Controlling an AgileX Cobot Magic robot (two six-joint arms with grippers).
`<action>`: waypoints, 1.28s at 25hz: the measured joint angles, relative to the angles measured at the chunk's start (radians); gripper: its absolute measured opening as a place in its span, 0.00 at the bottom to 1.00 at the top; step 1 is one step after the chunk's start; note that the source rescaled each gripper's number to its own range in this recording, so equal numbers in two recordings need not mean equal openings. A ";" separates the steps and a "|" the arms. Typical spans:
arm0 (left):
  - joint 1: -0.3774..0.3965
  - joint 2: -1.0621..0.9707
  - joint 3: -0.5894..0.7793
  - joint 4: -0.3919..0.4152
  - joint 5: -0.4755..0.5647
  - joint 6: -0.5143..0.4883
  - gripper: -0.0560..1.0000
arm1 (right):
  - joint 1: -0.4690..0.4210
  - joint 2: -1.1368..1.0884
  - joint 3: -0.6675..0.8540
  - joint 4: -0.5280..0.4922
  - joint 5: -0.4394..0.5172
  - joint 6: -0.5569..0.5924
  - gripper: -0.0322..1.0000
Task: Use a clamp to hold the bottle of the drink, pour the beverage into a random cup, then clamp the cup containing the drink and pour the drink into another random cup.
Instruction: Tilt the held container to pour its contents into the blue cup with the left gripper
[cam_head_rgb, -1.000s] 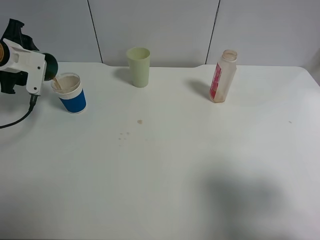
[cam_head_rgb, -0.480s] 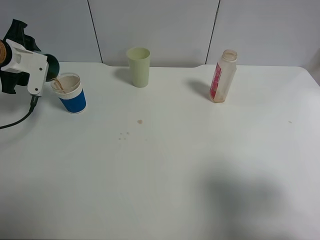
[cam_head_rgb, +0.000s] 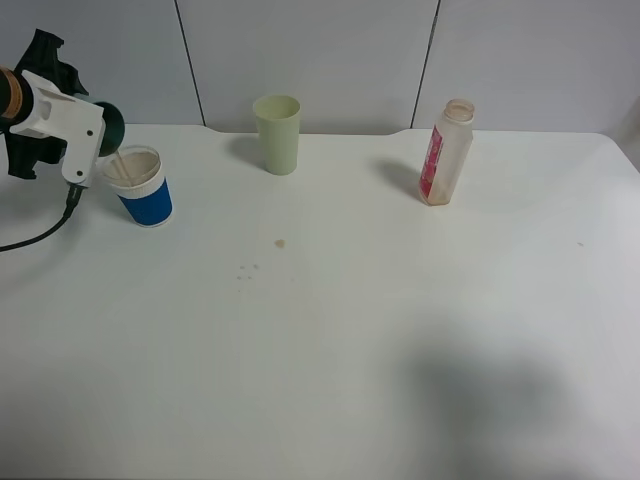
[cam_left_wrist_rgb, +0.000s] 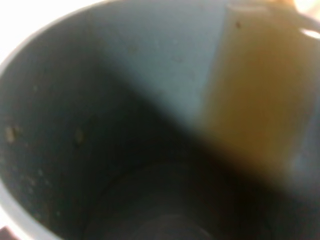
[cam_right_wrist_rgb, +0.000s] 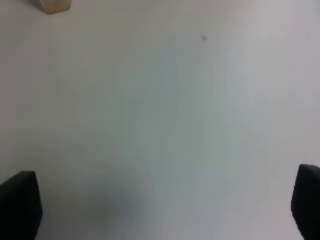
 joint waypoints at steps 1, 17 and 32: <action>-0.005 0.000 0.000 0.001 0.000 0.004 0.05 | 0.000 0.000 0.000 0.000 0.000 0.000 1.00; -0.039 0.000 0.000 0.017 0.049 0.106 0.05 | 0.000 0.000 0.000 0.000 0.000 0.000 1.00; -0.055 -0.001 0.000 0.078 0.087 0.126 0.05 | 0.000 0.000 0.000 0.000 0.000 0.000 1.00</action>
